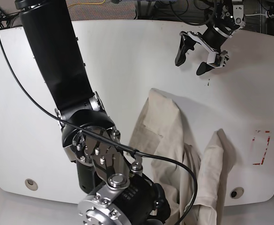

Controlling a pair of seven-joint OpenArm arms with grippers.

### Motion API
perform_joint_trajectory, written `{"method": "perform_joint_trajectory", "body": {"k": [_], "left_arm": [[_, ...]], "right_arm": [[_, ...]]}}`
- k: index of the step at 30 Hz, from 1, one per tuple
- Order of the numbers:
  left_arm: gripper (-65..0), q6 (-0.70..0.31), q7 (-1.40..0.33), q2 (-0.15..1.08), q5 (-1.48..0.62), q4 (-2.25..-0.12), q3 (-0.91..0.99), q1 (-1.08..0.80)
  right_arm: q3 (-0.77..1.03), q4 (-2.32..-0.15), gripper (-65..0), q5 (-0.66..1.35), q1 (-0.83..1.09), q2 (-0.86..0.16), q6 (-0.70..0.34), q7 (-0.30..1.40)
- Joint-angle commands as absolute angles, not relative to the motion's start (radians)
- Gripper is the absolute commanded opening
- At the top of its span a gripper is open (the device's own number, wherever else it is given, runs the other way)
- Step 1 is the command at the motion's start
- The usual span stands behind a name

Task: Fold the T-shirt properly
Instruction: 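Drag the gripped T-shirt edge with the right gripper away from the robot, then lower the left gripper onto the T-shirt near the right gripper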

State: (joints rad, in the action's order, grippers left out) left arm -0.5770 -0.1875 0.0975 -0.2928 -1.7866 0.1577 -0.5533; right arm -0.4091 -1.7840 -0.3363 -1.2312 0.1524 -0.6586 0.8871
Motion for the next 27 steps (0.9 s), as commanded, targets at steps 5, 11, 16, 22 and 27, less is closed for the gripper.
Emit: {"method": "perform_joint_trajectory", "body": {"k": [5,11,16,22,27], "left_arm": [[-18.5,-0.582,-0.162,0.101,-0.309,-1.804,0.160,-0.556],[-18.5,-0.579,-0.162,0.099,-0.312,-1.802,0.159,-0.533],[-18.5,-0.579,-0.162,0.048,-0.308,-1.774,0.159,-0.478],[-18.5,-0.578,-0.162,-0.013,-0.302,-1.685,0.159,-0.397],[-18.5,-0.576,-0.162,-0.068,-0.216,-1.624,0.159,-0.340]], "right_arm": [[-0.401,-1.782,-65.0,-0.346,-1.271,0.157,-0.647,0.871],[-0.401,-1.782,-65.0,-0.346,-1.273,0.157,-0.647,0.871],[-0.403,-1.782,-65.0,-0.346,-1.277,0.157,-0.647,0.871],[-0.403,-1.779,-65.0,-0.351,-1.279,0.157,-0.647,0.871],[-0.403,-1.779,-65.0,-0.348,-1.273,0.157,-0.647,0.871]]}}
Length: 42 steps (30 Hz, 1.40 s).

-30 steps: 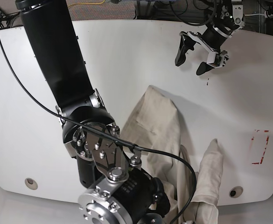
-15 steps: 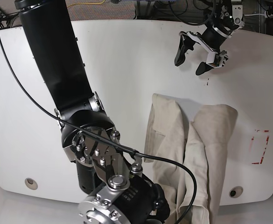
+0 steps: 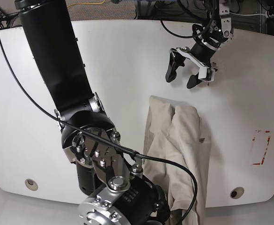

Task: Fold the T-shirt properly
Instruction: 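Lower the left gripper onto the T-shirt near the right gripper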

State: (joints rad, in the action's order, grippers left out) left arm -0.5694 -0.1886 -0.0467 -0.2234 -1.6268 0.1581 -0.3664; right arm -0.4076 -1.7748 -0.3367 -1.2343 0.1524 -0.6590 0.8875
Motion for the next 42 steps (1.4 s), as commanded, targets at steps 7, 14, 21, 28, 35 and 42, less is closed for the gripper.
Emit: {"method": "perform_joint_trajectory", "body": {"k": [7,14,21,28,35,42], "left_arm": [[-18.5,-0.576,-0.162,-0.136,-0.110,-1.549,0.159,-0.269],[-18.5,-0.576,-0.162,-0.157,-0.099,-1.477,0.159,-0.199],[-18.5,-0.562,-0.162,-0.157,-0.099,-1.353,0.159,-0.105],[-18.5,-0.506,-0.162,-0.157,-0.105,-1.254,0.104,-0.036],[-18.7,-0.506,-0.162,-0.157,-0.107,-1.231,0.053,-0.005],[-20.7,-0.506,-0.162,-0.157,-0.107,-1.237,0.025,-0.004]], "right_arm": [[-0.403,-1.779,-65.0,-0.348,-1.271,0.157,-0.647,0.871],[-0.403,-1.779,-65.0,-0.348,-1.271,0.157,-0.647,0.872],[-0.403,-1.779,-65.0,-0.348,-1.271,0.157,-0.647,0.872],[-0.403,-1.779,-65.0,-0.348,-1.270,0.157,-0.647,0.872],[-0.403,-1.779,-65.0,-0.348,-1.257,0.157,-0.647,0.872],[-0.403,-1.779,-65.0,-0.351,-1.239,0.157,-0.647,0.872]]}}
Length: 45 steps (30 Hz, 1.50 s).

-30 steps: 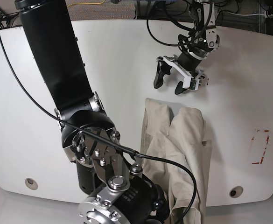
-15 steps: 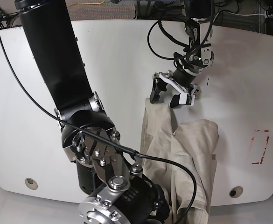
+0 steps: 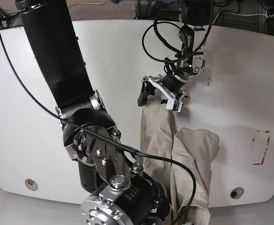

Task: Fold the T-shirt properly
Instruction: 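Lower the left gripper onto the T-shirt near the right gripper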

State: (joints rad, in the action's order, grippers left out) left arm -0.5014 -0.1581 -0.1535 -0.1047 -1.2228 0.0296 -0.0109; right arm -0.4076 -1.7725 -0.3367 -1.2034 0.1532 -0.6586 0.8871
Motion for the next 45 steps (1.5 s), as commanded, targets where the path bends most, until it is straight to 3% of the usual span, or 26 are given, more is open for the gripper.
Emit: {"method": "perform_joint_trajectory", "body": {"k": [1,9,11,26,45], "left_arm": [[-23.5,-0.506,-0.162,-0.157,-0.107,-1.237,0.025,-0.005],[-58.9,-0.506,-0.162,-0.157,-0.107,-1.234,0.027,-0.007],[-65.0,-0.506,-0.162,-0.157,-0.107,-1.233,0.027,-0.007],[-65.0,-0.506,-0.162,-0.157,-0.107,-1.242,0.028,-0.031],[-65.0,-0.506,-0.234,-0.134,-0.108,-1.504,0.088,-0.170]], "right_arm": [[-0.403,-1.779,-65.0,-0.351,-1.237,0.157,-0.647,0.872],[-0.400,-1.782,-65.0,-0.352,-1.224,0.157,-0.647,0.872],[-0.400,-1.782,-65.0,-0.352,-1.222,0.157,-0.647,0.872],[-0.400,-1.782,-65.0,-0.354,-1.222,0.157,-0.647,0.872],[-0.398,-1.781,-65.0,-0.354,-1.221,0.157,-0.647,0.872]]}}
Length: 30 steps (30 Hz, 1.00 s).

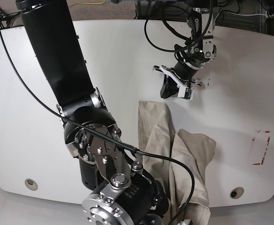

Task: Fold the T-shirt properly
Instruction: 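Lower the left gripper onto the T-shirt near the right gripper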

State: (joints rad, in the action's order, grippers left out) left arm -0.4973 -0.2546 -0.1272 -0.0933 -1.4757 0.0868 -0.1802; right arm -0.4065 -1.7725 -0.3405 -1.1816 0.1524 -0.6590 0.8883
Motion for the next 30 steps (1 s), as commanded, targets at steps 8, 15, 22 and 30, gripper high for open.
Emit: {"method": "perform_joint_trajectory", "body": {"k": [8,15,22,30], "left_arm": [[-57.6,-0.510,-0.236,-0.137,-0.108,-1.491,0.099,-0.165],[-16.4,-0.506,-0.236,-0.153,-0.108,-1.488,0.104,-0.154],[-13.7,-0.504,-0.236,-0.157,-0.107,-1.480,0.105,-0.145],[-14.4,-0.504,-0.236,-0.157,-0.107,-1.380,0.087,-0.085]], "right_arm": [[-0.398,-1.781,-65.0,-0.355,-1.221,0.157,-0.647,0.872],[-0.398,-1.781,-65.0,-0.355,-1.221,0.157,-0.647,0.872],[-0.398,-1.781,-65.0,-0.355,-1.221,0.157,-0.647,0.872],[-0.398,-1.782,-65.0,-0.355,-1.211,0.157,-0.647,0.872]]}}
